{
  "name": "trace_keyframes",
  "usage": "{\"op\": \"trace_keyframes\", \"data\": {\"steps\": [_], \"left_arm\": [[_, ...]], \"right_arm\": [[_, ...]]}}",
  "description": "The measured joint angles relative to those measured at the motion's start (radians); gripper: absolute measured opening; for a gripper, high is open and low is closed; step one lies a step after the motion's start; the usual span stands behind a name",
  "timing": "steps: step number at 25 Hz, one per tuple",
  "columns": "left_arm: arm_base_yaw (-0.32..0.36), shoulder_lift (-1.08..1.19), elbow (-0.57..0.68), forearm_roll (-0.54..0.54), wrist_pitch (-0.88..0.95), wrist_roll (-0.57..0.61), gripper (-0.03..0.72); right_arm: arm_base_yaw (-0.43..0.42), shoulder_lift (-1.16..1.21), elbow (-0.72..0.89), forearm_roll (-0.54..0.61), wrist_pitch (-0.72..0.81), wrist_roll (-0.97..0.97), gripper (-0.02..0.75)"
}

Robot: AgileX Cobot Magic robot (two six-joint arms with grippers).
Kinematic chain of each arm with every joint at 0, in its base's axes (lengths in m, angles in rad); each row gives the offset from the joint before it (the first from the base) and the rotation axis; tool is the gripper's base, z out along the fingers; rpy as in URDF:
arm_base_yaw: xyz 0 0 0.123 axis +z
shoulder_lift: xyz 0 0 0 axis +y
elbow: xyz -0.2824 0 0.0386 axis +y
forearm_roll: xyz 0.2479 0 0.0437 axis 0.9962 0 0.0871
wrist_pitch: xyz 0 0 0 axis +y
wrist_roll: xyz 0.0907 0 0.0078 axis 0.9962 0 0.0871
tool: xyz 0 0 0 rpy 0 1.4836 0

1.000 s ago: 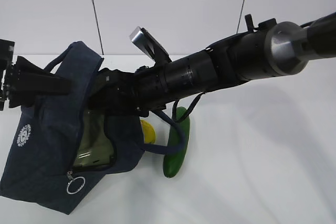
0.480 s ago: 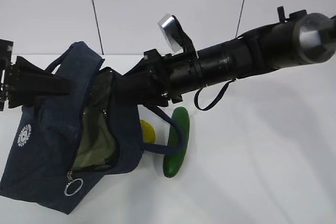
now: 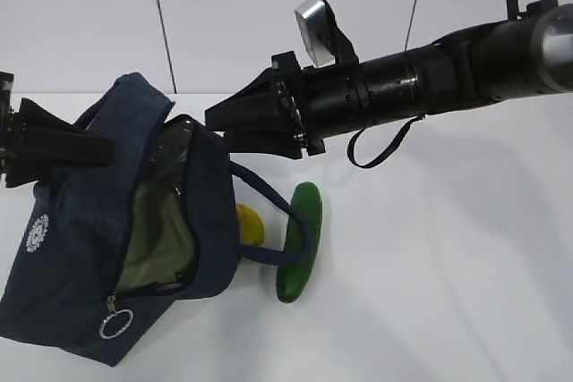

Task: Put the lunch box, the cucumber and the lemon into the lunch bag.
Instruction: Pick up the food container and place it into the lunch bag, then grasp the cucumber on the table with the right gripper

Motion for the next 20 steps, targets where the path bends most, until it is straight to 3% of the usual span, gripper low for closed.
{"op": "trace_keyframes", "data": {"steps": [8,20], "left_arm": [[0.08,0.0,-0.002,0.058,0.018,0.0,0.009],[0.174,-0.002,-0.003,0.289,0.028,-0.084,0.008]], "right_arm": [[0.0,-0.016,0.0,-0.08,0.003,0.003,0.375],[0.0,-0.13,-0.05,-0.581,-0.08,0.318,0.375]]}}
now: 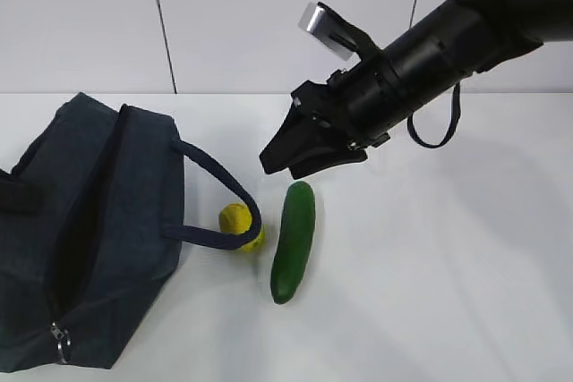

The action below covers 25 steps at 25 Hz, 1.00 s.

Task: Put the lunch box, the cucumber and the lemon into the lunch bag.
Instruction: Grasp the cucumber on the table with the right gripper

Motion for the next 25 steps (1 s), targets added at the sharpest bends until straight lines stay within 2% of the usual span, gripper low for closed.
{"op": "trace_keyframes", "data": {"steps": [7,12,14,25], "left_arm": [[0.06,-0.012,0.0,0.094,0.0,-0.068,0.008],[0.065,-0.038,-0.006,0.148,0.0,-0.134,0.008],[0.065,-0.052,-0.006,0.16,0.0,-0.145,0.008],[0.065,-0.104,-0.006,0.176,0.0,-0.161,0.008]], "right_arm": [[0.007,-0.029,-0.053,-0.236,-0.017,0.238,0.375],[0.098,-0.029,-0.095,-0.496,-0.02,0.431,0.375],[0.127,-0.029,-0.104,-0.567,-0.026,0.508,0.375],[0.164,0.017,-0.106,-0.711,-0.095,0.867,0.375]]}}
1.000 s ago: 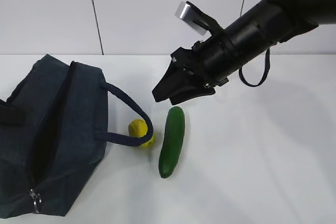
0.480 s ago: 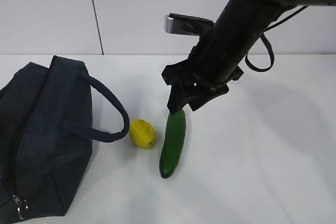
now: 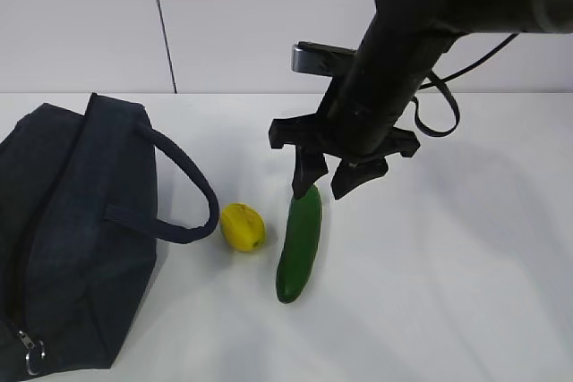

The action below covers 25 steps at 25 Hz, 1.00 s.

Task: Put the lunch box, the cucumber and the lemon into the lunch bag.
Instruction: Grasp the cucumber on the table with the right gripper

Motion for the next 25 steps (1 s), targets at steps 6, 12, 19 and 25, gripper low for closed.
{"op": "trace_keyframes", "data": {"steps": [6,12,19,25], "left_arm": [[0.0,0.0,0.0,0.005,0.0,-0.003,0.008],[0.0,0.0,0.0,0.005,0.0,-0.004,0.008],[0.0,0.0,0.0,0.01,0.0,-0.004,0.008],[0.0,0.0,0.0,0.016,0.0,-0.004,0.008]], "right_arm": [[0.021,0.068,-0.006,-0.094,-0.027,0.167,0.375],[0.051,0.142,-0.067,-0.147,-0.047,0.247,0.375],[0.062,0.227,-0.156,-0.167,-0.031,0.26,0.375],[0.062,0.272,-0.166,-0.204,-0.001,0.287,0.375]]}}
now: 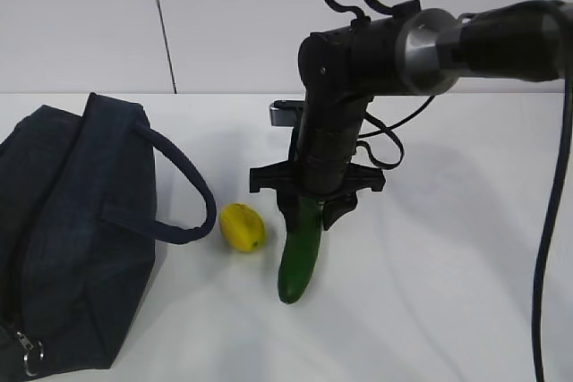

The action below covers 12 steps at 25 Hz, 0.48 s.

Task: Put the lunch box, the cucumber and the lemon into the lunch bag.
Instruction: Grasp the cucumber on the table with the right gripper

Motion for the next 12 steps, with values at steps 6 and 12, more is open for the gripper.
{"op": "trace_keyframes", "data": {"steps": [6,12], "left_arm": [[0.0,0.0,0.0,0.002,0.0,0.0,0.008],[0.0,-0.001,0.0,0.002,0.0,0.0,0.008]], "right_arm": [[0.0,0.01,-0.001,-0.002,-0.012,0.011,0.375],[0.001,0.033,-0.011,0.004,-0.015,0.015,0.377]]}}
